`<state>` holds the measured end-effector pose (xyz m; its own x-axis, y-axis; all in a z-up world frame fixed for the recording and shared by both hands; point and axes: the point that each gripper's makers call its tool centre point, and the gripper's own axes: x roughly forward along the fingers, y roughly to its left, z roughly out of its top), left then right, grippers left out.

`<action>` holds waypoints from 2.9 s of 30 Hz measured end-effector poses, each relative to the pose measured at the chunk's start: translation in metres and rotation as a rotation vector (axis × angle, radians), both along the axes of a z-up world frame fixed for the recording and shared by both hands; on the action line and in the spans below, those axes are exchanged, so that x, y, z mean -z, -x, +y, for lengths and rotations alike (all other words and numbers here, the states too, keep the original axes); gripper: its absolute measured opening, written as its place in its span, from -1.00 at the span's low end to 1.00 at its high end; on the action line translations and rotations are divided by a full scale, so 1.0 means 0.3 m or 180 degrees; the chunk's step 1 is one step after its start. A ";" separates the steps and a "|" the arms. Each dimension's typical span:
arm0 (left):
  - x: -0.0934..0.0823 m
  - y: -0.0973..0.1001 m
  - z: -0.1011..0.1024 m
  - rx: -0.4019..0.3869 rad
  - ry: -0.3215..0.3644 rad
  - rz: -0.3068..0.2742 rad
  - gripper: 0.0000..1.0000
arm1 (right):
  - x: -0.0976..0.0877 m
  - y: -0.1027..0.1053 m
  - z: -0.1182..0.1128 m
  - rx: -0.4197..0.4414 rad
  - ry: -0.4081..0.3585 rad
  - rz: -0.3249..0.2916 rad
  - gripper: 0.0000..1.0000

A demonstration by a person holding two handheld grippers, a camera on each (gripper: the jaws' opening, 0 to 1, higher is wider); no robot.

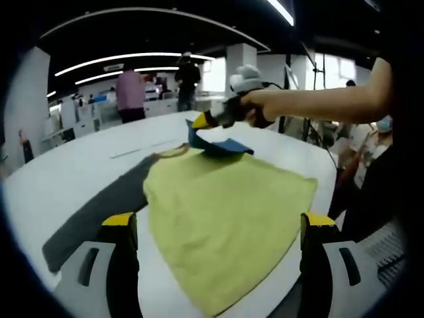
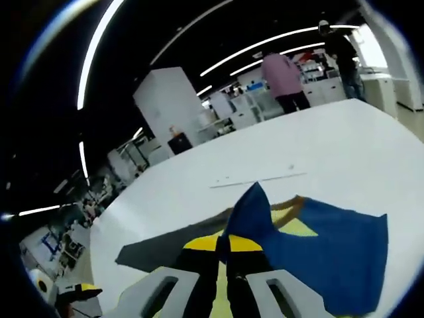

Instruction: Fold the garment on the visible template until the final outline fits inside the template.

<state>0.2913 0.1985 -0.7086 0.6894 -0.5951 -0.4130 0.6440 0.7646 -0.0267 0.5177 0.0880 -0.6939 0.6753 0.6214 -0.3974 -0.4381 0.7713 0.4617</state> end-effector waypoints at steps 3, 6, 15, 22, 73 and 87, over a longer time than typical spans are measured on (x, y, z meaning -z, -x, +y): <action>0.013 -0.002 0.020 -0.0028 -0.0013 0.0003 0.98 | 0.006 0.001 0.013 -0.0018 0.0008 0.0020 -1.00; 0.013 -0.003 0.024 -0.0036 -0.0009 -0.0003 0.98 | 0.005 0.002 0.030 -0.0038 0.0003 0.0028 -1.00; 0.009 0.006 0.002 0.0012 -0.0020 0.0000 0.98 | -0.021 -0.003 0.103 -0.0177 -0.0001 -0.0022 -1.00; 0.035 0.001 0.039 0.0008 -0.0023 0.0011 0.98 | -0.025 -0.004 0.146 -0.0264 0.0031 -0.0031 -1.00; 0.013 0.026 0.039 -0.0132 -0.0060 0.0062 0.98 | 0.232 0.113 0.369 -0.0840 0.0209 0.0382 -1.00; 0.002 0.008 0.050 -0.0125 -0.0100 -0.0006 0.98 | 0.176 0.069 0.237 -0.0777 0.0506 0.0090 -0.25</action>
